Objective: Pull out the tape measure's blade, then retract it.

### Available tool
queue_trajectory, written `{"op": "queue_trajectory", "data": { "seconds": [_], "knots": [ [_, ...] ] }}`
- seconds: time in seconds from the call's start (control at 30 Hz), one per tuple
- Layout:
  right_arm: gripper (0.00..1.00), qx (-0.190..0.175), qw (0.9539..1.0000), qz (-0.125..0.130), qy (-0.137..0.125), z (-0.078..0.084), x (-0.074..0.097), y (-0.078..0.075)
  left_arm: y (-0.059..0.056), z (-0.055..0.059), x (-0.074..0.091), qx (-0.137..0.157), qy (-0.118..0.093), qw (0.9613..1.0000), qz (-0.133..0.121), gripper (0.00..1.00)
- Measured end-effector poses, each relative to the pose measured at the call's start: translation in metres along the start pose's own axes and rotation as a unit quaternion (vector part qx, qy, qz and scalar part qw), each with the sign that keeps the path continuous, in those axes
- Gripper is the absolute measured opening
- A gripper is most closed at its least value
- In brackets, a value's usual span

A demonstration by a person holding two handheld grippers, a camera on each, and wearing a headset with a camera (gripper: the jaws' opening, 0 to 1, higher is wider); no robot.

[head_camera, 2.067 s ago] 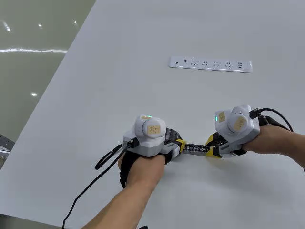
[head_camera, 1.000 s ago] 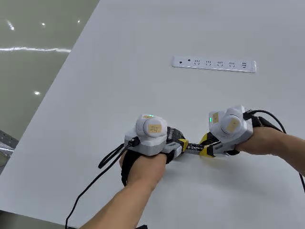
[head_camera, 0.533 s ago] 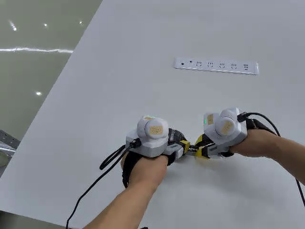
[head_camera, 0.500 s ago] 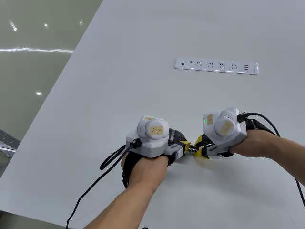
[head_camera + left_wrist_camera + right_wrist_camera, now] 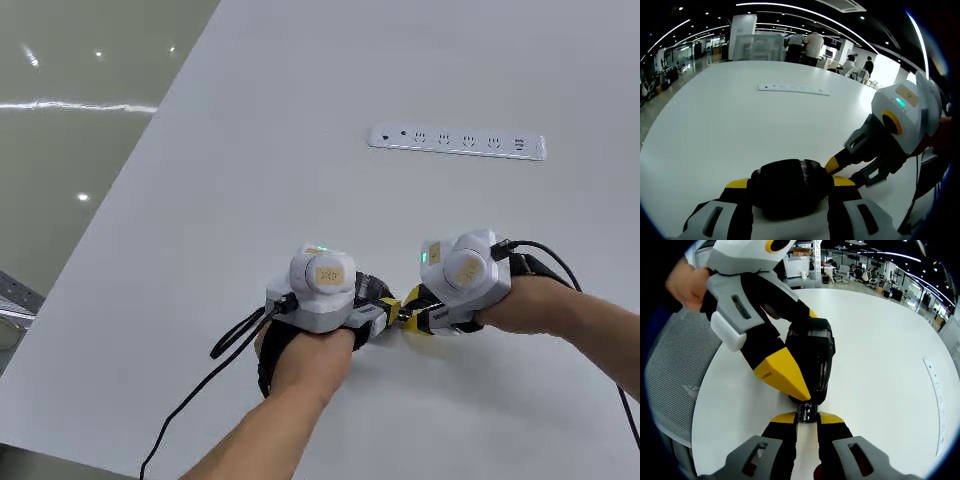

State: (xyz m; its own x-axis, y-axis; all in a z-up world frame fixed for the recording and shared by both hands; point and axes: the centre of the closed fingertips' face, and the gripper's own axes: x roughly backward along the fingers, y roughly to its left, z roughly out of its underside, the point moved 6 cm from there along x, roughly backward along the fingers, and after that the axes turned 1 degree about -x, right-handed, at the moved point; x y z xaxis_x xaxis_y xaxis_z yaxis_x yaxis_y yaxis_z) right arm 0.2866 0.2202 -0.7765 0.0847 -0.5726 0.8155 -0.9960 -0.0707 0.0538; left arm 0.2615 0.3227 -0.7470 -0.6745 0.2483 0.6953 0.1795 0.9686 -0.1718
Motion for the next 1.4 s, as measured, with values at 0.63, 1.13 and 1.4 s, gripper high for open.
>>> {"op": "queue_trajectory", "data": {
  "seconds": [0.63, 1.13, 1.4],
  "knots": [
    [0.11, -0.001, 1.0, 0.005, 0.001, -0.0066, -0.0046, 0.0005, 0.0002, 0.0001, -0.0003, 0.002, -0.001, 1.0, 0.002, 0.56],
    [0.13, -0.011, 0.9998, 0.016, -0.003, -0.0061, -0.0051, 0.0018, 0.0, 0.0005, 0.0001, 0.001, -0.004, 1.0, 0.001, 0.58],
    [0.13, -0.009, 0.9996, 0.026, -0.001, -0.0063, -0.0059, 0.0033, 0.0005, 0.0002, 0.0003, 0.004, -0.006, 1.0, -0.001, 0.59]
  ]
}}
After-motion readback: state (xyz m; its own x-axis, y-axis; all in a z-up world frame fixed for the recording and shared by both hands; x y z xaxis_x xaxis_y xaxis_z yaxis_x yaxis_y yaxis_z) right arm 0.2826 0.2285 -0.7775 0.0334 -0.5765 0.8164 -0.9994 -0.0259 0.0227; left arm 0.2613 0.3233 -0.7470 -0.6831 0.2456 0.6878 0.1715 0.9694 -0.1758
